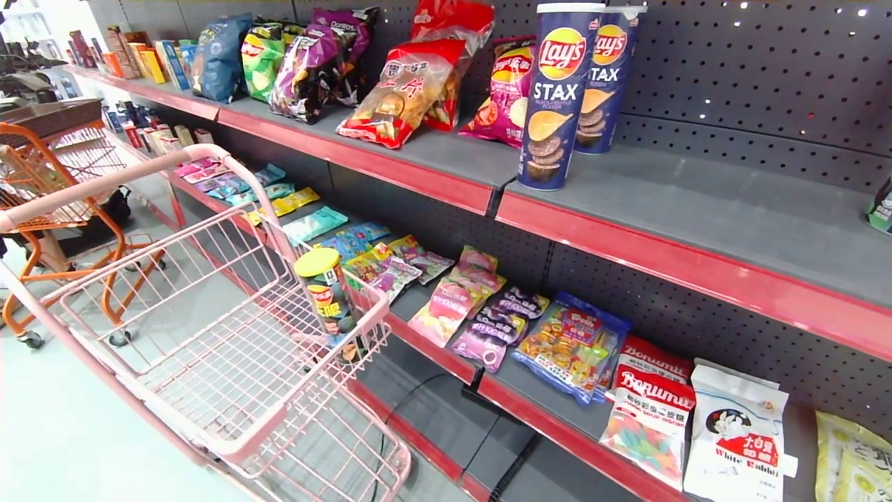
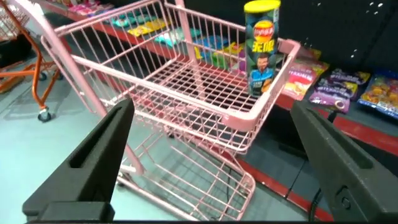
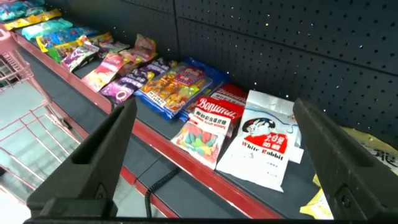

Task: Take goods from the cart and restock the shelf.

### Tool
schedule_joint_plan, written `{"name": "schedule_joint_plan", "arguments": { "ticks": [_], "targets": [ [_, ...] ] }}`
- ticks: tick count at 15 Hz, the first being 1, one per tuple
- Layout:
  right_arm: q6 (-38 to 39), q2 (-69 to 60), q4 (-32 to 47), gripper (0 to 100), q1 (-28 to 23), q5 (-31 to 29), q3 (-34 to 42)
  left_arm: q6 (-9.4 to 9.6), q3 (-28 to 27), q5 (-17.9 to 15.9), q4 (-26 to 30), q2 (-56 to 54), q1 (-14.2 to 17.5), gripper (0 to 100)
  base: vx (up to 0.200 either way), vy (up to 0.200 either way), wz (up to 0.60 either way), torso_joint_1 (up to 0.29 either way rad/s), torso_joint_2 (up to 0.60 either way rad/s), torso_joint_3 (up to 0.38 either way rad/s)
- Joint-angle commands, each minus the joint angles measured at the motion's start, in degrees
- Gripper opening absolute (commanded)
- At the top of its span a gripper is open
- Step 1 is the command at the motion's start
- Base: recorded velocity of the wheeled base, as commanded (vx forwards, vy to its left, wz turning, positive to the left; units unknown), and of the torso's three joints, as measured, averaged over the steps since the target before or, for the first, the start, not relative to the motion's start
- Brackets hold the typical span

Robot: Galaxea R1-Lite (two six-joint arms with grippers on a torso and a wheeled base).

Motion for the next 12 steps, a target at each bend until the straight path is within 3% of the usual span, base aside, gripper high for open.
{"name": "schedule_joint_plan", "arguments": {
  "ticks": [1,2,3,4,5,7,8,9,11,12],
  "targets": [
    [0.0,0.1,0.0,100,0.0,0.0,0.0,-2.45,-11.7,0.4,-0.2,11.4,-1.3,100,0.000,0.000,0.00,-0.022,0.09,0.051],
    [0.0,0.1,0.0,100,0.0,0.0,0.0,-8.16,-21.6,1.5,-0.3,22.3,-1.4,100,0.000,0.000,0.00,0.000,0.00,0.000],
    [0.0,0.1,0.0,100,0.0,0.0,0.0,-12.20,-33.5,2.2,-0.2,35.4,-1.4,100,0.000,0.000,0.00,0.000,0.00,0.000],
    [0.0,0.1,0.0,100,0.0,0.0,0.0,-12.29,-34.6,2.2,-0.3,37.3,-1.4,100,0.000,0.000,0.00,0.000,0.00,0.000],
    [0.0,0.1,0.0,100,0.0,0.0,0.0,-8.42,-34.9,0.7,-3.4,49.7,-1.5,100,0.000,0.000,0.00,0.000,0.00,0.000],
    [0.0,0.1,0.0,100,0.0,0.0,0.0,-7.63,-32.8,-2.7,-10.7,60.2,-0.7,100,0.000,0.000,0.00,0.000,0.00,0.000],
    [-0.2,0.0,0.0,100,0.0,0.0,0.0,-5.52,-32.2,-4.4,-23.0,73.3,0.4,100,0.000,0.000,0.00,0.000,0.00,0.000],
    [-0.1,0.1,0.0,100,0.0,0.0,-0.1,-4.21,-32.2,-4.8,-30.9,81.6,0.3,100,0.000,0.000,0.00,0.000,0.00,0.000],
    [-0.1,0.1,0.0,100,0.0,0.0,-0.1,-3.59,-32.0,-9.4,-44.2,93.1,-0.7,100,0.000,0.000,0.00,0.000,0.00,0.000],
    [-0.1,0.1,0.0,100,0.0,0.0,0.0,-3.59,-32.4,-10.8,-47.3,96.7,-1.0,100,0.000,0.000,0.00,0.000,0.00,0.000]
  ]
}}
